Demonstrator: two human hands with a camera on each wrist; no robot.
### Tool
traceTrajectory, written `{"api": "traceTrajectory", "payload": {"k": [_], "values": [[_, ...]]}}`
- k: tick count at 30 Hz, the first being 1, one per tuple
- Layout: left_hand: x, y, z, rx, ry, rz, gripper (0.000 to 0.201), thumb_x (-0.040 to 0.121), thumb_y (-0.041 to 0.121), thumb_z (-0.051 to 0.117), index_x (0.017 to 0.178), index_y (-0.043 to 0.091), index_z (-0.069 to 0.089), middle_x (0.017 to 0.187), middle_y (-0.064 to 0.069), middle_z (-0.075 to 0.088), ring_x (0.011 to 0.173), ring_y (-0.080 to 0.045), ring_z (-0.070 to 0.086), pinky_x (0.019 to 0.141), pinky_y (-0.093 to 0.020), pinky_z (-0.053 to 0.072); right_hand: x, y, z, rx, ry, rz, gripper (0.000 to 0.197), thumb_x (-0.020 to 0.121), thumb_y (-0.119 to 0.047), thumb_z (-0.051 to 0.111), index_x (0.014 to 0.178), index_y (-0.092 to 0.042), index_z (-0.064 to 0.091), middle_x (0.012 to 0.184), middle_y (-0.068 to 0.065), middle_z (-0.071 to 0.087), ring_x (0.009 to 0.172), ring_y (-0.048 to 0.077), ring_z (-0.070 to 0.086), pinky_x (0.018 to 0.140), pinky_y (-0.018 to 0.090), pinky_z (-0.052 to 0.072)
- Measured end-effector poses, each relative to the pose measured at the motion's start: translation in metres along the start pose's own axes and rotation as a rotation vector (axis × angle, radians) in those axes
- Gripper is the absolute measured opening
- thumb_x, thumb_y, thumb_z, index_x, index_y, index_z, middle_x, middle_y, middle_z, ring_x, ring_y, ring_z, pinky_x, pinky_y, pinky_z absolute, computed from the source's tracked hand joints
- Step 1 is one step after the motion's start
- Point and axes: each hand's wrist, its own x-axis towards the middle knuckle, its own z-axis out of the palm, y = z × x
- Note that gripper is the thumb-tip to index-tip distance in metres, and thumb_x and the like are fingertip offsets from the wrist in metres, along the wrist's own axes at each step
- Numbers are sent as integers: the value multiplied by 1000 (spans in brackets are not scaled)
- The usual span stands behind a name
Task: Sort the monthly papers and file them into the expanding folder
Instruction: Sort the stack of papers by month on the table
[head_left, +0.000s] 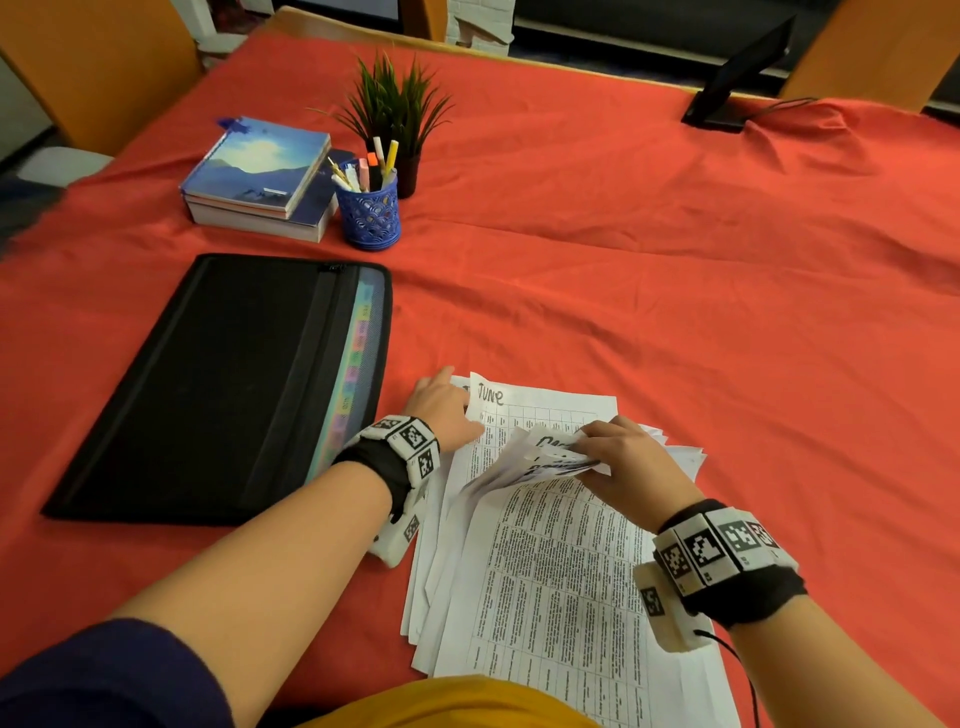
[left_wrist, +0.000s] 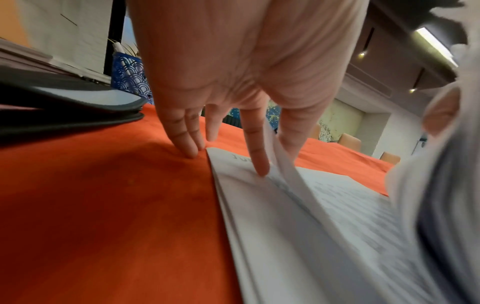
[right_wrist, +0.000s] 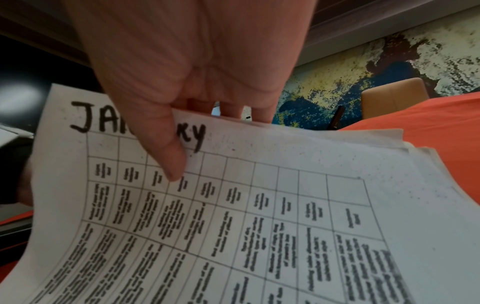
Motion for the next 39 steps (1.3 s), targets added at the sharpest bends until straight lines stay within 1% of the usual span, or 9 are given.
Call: {"api": "traceTrajectory", "payload": {"k": [7, 12, 16, 22, 26, 30, 33, 36, 39], "values": [[16, -1, -13, 134, -14, 44, 15, 81, 20, 52, 88, 10, 62, 116, -3, 47, 112, -27, 43, 95, -39, 41, 0, 0, -3, 10, -9, -1, 26, 68, -1, 74, 88, -17, 73, 81, -3, 66, 71, 15, 42, 62, 27, 35], [9, -3, -6, 225, 159, 187, 31, 85, 7, 47, 111, 12, 65, 132, 2, 42, 119, -22, 40, 93, -36, 40, -1, 0, -3, -7, -9, -3, 28, 65, 1, 76, 86, -16, 73, 79, -1, 66, 67, 21, 49, 60, 28, 36], [3, -9, 6, 197, 97, 220, 28, 84, 4, 46, 106, 4, 64, 129, -6, 46, 112, -26, 50, 91, -35, 45, 1, 0, -1, -17, 0, -15, 25, 63, 0, 77, 82, -15, 72, 75, -1, 64, 66, 24, 52, 58, 27, 38], [10, -14, 0, 164, 4, 95, 38, 87, 20, 49, 121, 5, 57, 147, -9, 30, 133, -30, 30, 109, -38, 30, 6, 0, 2, -16, -11, 9, 22, 66, 0, 74, 84, -13, 72, 78, 0, 65, 70, 26, 53, 61, 33, 44], [9, -6, -3, 220, 91, 133, 31, 84, 14, 50, 113, 9, 62, 131, -1, 48, 121, -24, 41, 99, -38, 40, 5, -1, 1, -16, -30, 24, 22, 68, -1, 73, 88, -12, 72, 82, 1, 66, 74, 26, 53, 64, 32, 42], [-3, 2, 4, 243, 139, 125, 35, 85, 4, 47, 117, 9, 59, 146, 1, 34, 122, -24, 43, 92, -36, 44, 4, 0, 2, -17, -16, 21, 24, 68, -1, 73, 88, -13, 72, 81, 0, 66, 73, 25, 53, 63, 31, 42], [-13, 0, 7, 187, 168, 132, 26, 87, 1, 45, 107, 8, 60, 152, 1, 21, 101, -27, 56, 78, -37, 48, 4, 0, 4, -14, -14, 28, 23, 69, -2, 73, 88, -13, 72, 82, 0, 66, 73, 25, 52, 63, 30, 41], [-20, -3, 8, 107, 234, 176, 14, 88, 2, 44, 93, 7, 56, 135, 0, 31, 73, -26, 57, 65, -39, 50, 5, 0, 5, -13, -7, 22, 23, 69, -1, 72, 89, -13, 72, 82, 0, 66, 73, 23, 51, 63, 31, 42], [-24, -5, 8, 29, 281, 226, 12, 91, 9, 46, 87, 5, 56, 129, 0, 36, 72, -27, 58, 66, -40, 50, 7, 0, 5, -20, -10, 23, 23, 71, -2, 71, 91, -13, 72, 85, 1, 67, 75, 23, 50, 65, 30, 41]]}}
